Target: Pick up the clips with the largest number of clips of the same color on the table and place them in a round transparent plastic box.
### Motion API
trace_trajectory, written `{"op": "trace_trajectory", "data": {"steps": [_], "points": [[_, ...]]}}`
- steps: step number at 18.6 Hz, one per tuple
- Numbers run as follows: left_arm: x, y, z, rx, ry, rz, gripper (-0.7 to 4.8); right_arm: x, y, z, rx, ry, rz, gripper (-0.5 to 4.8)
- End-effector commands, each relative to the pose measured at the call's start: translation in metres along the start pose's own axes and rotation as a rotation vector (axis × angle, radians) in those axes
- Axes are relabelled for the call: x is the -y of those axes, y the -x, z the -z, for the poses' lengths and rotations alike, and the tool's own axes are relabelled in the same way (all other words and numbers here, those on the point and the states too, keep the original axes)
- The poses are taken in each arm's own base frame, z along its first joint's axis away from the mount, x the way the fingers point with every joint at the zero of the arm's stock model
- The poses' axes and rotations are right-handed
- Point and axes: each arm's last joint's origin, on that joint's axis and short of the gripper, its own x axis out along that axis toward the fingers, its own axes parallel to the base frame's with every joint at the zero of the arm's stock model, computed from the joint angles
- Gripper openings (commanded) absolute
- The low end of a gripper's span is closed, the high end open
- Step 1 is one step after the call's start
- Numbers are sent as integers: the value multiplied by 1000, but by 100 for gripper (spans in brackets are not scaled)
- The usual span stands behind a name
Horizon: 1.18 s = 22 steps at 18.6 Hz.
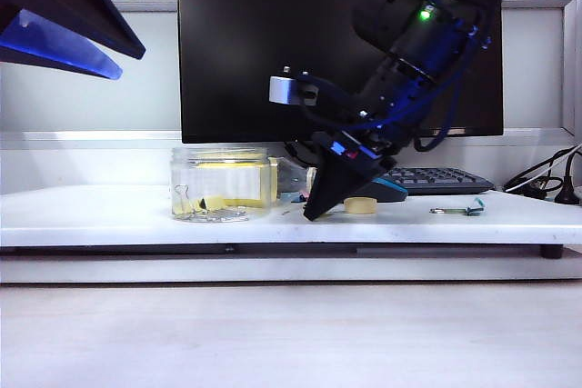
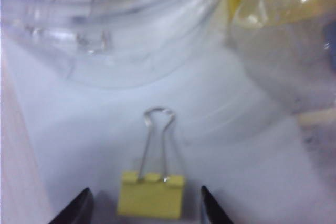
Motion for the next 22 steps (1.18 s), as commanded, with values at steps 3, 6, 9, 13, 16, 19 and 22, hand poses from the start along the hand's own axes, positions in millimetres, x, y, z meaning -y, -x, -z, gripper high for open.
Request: {"op": "trace_trajectory", "data": {"steps": [3, 6, 9, 13, 16, 19, 22], "points": [[0, -1, 2, 1, 1, 7, 183, 1, -1, -3, 5, 9, 22, 133], [0, -1, 2, 2, 1, 7, 183, 1, -1, -3, 4, 8, 24, 102], [0, -1, 2, 2, 0, 6, 183, 3, 1, -7, 5, 4, 24, 103], [-1, -1, 2, 4, -19, -22, 183, 13, 25, -43, 65, 4, 30, 104], [-2, -1, 2, 6, -21, -70, 183, 13, 39, -68, 147, 10, -10, 104], [-4, -1, 2, 7, -21, -114, 183, 3, 43, -85, 197, 48, -41, 105], [-4, -1, 2, 7, -21, -114, 183, -9, 40, -91, 204, 71, -81, 107]]}}
